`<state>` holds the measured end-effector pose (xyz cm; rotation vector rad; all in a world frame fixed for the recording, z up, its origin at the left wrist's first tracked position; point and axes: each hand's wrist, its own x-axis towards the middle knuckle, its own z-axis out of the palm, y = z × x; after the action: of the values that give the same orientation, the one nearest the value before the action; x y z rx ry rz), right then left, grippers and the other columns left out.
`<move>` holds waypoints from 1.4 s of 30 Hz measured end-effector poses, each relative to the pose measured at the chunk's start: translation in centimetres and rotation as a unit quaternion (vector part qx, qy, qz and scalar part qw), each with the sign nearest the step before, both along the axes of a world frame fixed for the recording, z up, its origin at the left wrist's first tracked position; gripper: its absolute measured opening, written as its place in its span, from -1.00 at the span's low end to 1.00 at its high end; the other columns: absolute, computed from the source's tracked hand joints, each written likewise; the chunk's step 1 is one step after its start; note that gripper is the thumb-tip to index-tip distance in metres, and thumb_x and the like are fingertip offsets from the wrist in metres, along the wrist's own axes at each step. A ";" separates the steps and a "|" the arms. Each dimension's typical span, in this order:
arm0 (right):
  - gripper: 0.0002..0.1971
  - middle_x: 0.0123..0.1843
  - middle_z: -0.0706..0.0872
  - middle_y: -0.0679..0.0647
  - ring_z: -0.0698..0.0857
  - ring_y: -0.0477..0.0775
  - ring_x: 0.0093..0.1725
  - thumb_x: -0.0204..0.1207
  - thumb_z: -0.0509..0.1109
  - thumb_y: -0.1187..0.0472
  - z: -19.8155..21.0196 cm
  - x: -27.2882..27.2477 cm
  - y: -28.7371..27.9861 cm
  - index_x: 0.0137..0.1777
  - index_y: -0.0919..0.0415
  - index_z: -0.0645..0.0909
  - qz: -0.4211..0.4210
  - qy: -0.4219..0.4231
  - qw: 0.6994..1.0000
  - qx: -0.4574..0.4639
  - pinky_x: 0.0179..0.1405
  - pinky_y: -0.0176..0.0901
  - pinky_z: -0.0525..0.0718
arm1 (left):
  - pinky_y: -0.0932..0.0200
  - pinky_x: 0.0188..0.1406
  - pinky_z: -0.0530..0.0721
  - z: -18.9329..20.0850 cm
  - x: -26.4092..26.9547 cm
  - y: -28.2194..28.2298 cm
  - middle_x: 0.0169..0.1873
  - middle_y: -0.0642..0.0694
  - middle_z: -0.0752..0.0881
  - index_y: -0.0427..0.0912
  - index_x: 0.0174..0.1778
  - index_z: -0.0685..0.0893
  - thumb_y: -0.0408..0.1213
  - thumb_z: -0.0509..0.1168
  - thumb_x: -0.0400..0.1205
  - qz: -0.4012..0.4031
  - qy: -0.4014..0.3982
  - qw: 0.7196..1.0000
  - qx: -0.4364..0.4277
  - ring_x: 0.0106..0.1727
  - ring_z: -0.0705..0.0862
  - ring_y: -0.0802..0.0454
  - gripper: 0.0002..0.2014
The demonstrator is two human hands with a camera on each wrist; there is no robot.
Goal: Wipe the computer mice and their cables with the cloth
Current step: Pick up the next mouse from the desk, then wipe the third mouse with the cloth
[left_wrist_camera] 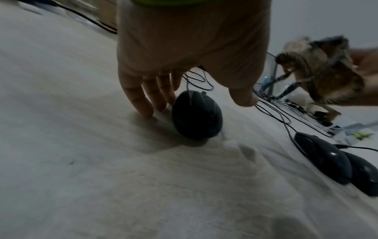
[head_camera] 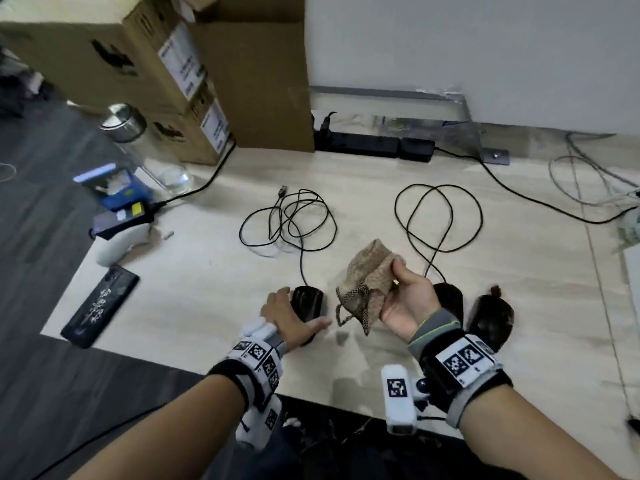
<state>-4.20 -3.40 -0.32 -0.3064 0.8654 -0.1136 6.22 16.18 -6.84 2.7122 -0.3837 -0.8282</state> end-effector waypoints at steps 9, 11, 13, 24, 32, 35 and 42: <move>-0.70 0.15 0.73 0.23 0.71 0.26 0.18 0.30 0.48 0.22 1.4 3.1 2.7 0.05 0.18 0.70 -0.088 -0.049 0.995 -0.015 0.33 0.28 0.59 | 0.09 -0.20 0.66 3.8 5.4 -4.3 -0.05 -0.26 0.74 -0.42 0.20 0.63 -0.21 0.55 0.42 0.168 0.310 0.895 -0.271 -0.11 0.71 -0.14 -0.49; -0.63 0.18 0.71 0.32 0.67 0.34 0.23 0.35 0.26 0.25 2.3 3.4 2.7 0.14 0.29 0.66 -0.113 -0.045 0.993 -0.007 0.38 0.35 0.50 | 0.11 -0.37 0.65 6.0 7.3 -5.2 -0.15 -0.25 0.73 -0.41 0.20 0.62 -0.29 0.56 0.37 0.167 0.377 0.839 -0.356 -0.21 0.71 -0.13 -0.49; -0.56 0.17 0.73 0.36 0.73 0.38 0.15 0.34 0.15 0.24 3.9 3.5 2.8 0.13 0.40 0.67 -0.132 -0.069 0.989 -0.004 0.20 0.39 0.64 | 0.15 -0.49 0.60 8.2 8.7 -6.0 -0.19 -0.21 0.66 -0.32 0.17 0.55 -0.26 0.56 0.25 0.138 0.402 0.806 -0.411 -0.26 0.67 -0.11 -0.41; -0.40 0.45 0.54 0.44 0.51 0.47 0.44 0.62 -0.01 0.00 9.3 2.4 -1.9 0.53 0.37 0.39 -0.189 -0.150 0.969 -0.058 0.42 0.54 0.35 | 0.17 -0.51 0.56 15.5 8.6 -8.9 0.03 -0.28 0.76 -0.13 0.15 0.78 0.18 -0.01 0.64 0.019 0.569 0.674 -0.470 -0.27 0.69 -0.10 -0.42; -0.38 0.48 0.57 0.20 0.49 0.13 0.51 0.70 -0.10 -0.10 11.9 2.8 -3.6 0.42 0.32 0.55 -0.118 -0.127 0.891 -0.420 0.61 0.13 0.27 | 0.10 -0.36 0.59 16.7 5.0 -12.8 0.01 -0.27 0.76 0.04 0.18 0.65 0.23 -0.18 0.71 0.061 0.477 0.734 -0.480 -0.21 0.69 -0.18 -0.45; -0.30 0.65 0.25 -0.07 0.12 -0.18 0.66 0.62 -0.11 -0.32 8.5 4.1 -1.0 0.55 0.09 0.42 0.090 0.011 0.672 -0.735 0.65 -0.16 0.09 | 0.06 -0.17 0.66 16.8 3.6 -14.5 0.06 -0.16 0.80 -0.01 0.18 0.69 0.17 -0.19 0.73 0.104 0.450 0.739 -0.491 0.01 0.75 -0.12 -0.42; -0.50 0.67 0.27 0.08 0.10 0.19 0.68 0.72 -0.06 -0.03 5.2 3.7 -0.5 0.60 0.09 0.32 0.113 0.015 0.445 -0.888 0.68 0.06 0.03 | 0.02 0.30 0.55 16.0 4.4 -15.1 0.27 -0.27 0.69 -0.29 0.36 0.62 0.31 -0.24 0.67 0.143 0.475 0.715 -0.492 0.28 0.67 -0.17 -0.18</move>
<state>-0.52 -3.87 4.84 -2.4528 0.3597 -0.7892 10.64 1.12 9.12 1.0965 -0.0789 -1.2775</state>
